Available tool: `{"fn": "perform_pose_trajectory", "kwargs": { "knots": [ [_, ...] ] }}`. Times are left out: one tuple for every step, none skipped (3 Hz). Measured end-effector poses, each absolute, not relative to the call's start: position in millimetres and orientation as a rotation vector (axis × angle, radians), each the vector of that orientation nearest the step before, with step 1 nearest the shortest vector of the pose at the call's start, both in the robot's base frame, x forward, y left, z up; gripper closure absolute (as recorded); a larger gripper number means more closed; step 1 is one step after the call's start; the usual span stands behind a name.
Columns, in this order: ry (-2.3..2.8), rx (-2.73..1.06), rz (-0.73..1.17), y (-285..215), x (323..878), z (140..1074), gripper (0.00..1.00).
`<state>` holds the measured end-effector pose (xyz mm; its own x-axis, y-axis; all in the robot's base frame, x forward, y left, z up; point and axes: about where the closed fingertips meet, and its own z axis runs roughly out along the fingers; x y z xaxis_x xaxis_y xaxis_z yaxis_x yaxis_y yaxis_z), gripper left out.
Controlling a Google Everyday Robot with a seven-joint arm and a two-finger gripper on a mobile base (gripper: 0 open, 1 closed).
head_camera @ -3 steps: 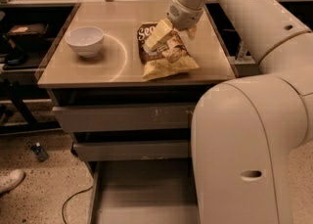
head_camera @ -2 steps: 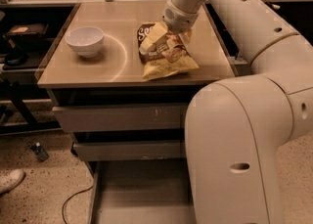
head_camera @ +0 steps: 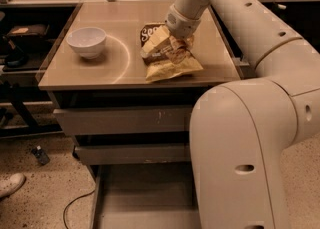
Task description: Place brown chip bag into bottom drawer
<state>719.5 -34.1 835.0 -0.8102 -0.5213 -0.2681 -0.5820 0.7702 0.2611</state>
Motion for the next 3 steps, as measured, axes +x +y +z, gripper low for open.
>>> {"fn": "perform_pose_trajectory", "kwargs": {
  "knots": [
    [2.784, -0.876, 0.499, -34.1, 719.5, 835.0, 0.19],
    [2.784, -0.876, 0.499, -34.0, 719.5, 835.0, 0.42],
    [2.784, -0.876, 0.499, -34.0, 719.5, 835.0, 0.65]
  ]
}}
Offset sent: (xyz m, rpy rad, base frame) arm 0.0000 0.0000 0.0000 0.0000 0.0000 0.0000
